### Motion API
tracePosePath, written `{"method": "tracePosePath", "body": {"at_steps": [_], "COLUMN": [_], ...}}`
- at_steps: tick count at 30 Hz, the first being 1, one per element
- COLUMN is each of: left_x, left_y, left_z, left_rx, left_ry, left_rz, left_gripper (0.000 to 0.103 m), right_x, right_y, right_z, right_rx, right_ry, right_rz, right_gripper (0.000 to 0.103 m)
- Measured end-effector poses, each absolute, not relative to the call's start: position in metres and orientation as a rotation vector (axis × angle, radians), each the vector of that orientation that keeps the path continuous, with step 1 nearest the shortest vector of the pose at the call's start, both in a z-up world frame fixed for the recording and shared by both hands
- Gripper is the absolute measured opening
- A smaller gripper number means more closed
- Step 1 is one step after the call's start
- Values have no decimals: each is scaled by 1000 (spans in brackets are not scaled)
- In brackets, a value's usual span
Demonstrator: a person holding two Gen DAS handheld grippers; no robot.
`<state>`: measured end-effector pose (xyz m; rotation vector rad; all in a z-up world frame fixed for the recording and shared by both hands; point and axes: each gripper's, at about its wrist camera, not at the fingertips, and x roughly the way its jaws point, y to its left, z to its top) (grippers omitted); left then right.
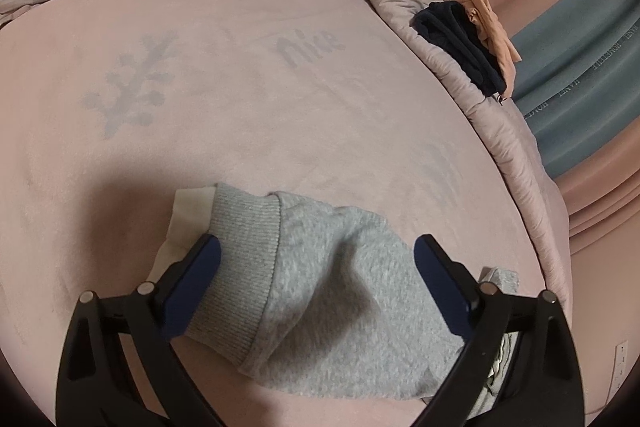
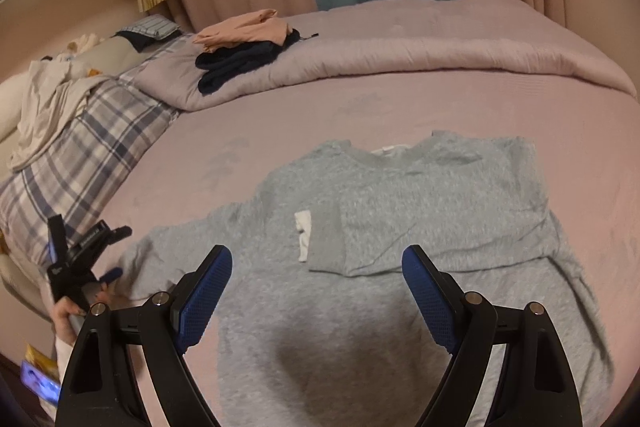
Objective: Fold small clothes
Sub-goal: 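Move the left gripper down to the other sleeve cuff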
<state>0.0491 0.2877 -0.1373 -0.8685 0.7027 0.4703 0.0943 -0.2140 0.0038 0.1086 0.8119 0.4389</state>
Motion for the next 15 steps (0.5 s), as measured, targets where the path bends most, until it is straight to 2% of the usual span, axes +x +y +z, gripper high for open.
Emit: {"method": "tracePosePath", "body": {"at_steps": [15], "left_x": [10], "left_y": [318], "left_z": [-140], "left_rx": [-999], "left_ry": [686], "left_rz": [586], "left_gripper": [92], "right_x": [91], "right_y": [-224], "right_z": [-5], "right_rx": [138], "right_ry": [850], "right_rz": [402], "right_gripper": [87]}}
